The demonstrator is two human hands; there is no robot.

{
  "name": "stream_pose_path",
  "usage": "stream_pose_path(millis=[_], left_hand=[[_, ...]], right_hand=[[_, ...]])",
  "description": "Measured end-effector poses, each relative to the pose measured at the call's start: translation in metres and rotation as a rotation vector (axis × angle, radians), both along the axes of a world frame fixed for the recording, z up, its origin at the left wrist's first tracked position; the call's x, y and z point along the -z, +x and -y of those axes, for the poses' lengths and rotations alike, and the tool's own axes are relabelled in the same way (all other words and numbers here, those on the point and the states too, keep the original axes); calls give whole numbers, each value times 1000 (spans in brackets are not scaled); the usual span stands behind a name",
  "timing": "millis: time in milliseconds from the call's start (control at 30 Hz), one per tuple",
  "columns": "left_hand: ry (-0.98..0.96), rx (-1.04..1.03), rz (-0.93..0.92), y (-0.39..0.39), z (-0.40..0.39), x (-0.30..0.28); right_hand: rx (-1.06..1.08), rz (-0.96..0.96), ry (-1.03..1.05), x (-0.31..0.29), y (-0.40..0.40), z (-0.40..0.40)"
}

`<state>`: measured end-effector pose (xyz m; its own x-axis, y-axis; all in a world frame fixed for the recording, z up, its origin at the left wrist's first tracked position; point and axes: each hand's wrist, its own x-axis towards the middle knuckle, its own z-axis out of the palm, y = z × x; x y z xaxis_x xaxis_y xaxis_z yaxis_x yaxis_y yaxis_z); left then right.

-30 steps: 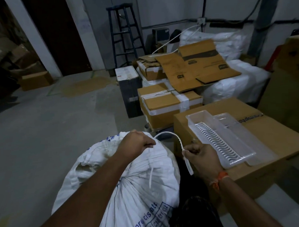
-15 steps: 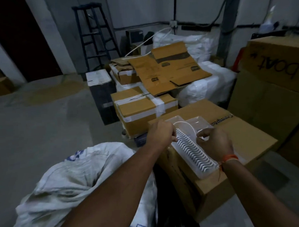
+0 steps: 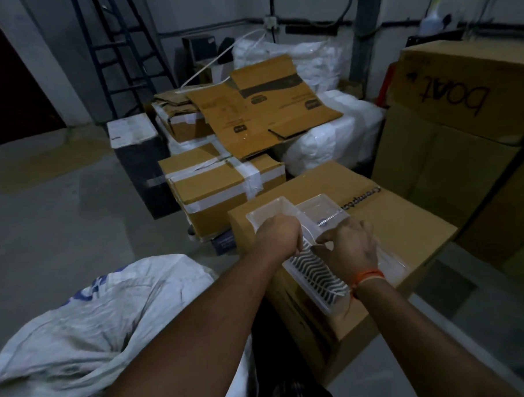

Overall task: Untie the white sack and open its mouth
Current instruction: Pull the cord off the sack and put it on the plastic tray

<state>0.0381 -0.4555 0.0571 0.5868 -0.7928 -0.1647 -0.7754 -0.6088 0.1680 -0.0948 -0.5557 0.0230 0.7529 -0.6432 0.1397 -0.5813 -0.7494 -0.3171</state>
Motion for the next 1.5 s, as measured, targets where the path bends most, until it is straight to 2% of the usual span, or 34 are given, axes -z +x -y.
stream_pose_path(millis=[67, 200, 367, 467, 633, 733, 867, 1000, 1133, 1333, 1433, 1500], left_hand=[[-68, -4, -1, 3, -4, 6], [-170, -22, 25, 7, -10, 13], [-249, -21, 60, -1, -15, 14], [-284, -28, 59, -5, -17, 10], [-292, -28, 72, -9, -19, 2], [-313, -42, 91, -10, -20, -3], [-402, -72, 66, -9, -21, -10], [-506, -130, -14, -7, -18, -17], [-631, -245, -189, -7, -13, -26], [-1034, -594, -696, -9, -6, -35], [-1187, -676, -827, -4, -6, -35], [-1214, -714, -824, 0, -9, -34]], right_hand=[[26, 92, 62, 8, -8, 10], [227, 329, 246, 14, -41, 27], [552, 250, 362, 40, -72, 38], [671, 231, 418, 42, -84, 35], [736, 364, 541, 44, -84, 40], [846, 487, 630, 39, -88, 46], [910, 577, 714, 33, -97, 50], [755, 770, 668, 13, -102, 41], [442, 938, 272, -20, -99, 17], [54, 971, -217, -38, -106, -10], [-45, 968, -309, -38, -112, -26], [-82, 958, -329, -36, -115, -34]])
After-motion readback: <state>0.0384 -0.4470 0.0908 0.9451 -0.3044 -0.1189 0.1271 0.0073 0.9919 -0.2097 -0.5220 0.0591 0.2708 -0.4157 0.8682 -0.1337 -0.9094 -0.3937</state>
